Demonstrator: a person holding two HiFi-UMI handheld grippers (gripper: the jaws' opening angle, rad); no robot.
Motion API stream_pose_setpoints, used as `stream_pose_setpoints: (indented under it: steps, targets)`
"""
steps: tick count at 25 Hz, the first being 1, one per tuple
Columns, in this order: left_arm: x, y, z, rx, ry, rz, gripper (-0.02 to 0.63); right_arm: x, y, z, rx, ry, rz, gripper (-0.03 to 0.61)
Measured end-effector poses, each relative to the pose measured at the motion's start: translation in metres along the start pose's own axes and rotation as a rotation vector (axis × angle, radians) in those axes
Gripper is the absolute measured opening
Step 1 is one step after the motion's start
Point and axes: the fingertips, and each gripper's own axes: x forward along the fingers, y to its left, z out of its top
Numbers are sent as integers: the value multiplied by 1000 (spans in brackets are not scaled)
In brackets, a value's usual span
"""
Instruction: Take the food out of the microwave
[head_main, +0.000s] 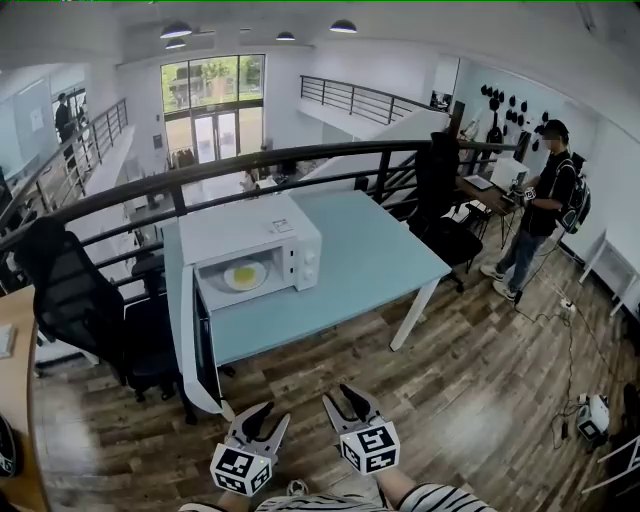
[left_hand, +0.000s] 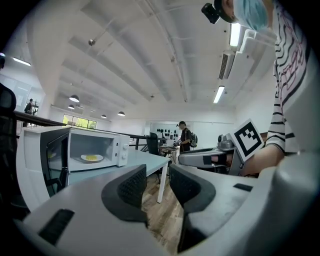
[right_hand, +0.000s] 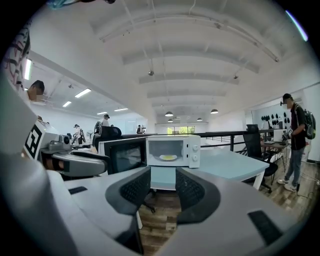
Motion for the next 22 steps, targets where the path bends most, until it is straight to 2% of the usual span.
stream_pose_setpoints:
  steps: [9,22]
  targets:
    - [32,46,-7,-30,37,86,120,62,-22,6,9,13,70,147]
    - [118,85,9,-81,-3,372,120,149,-98,21,-43,36,313,147]
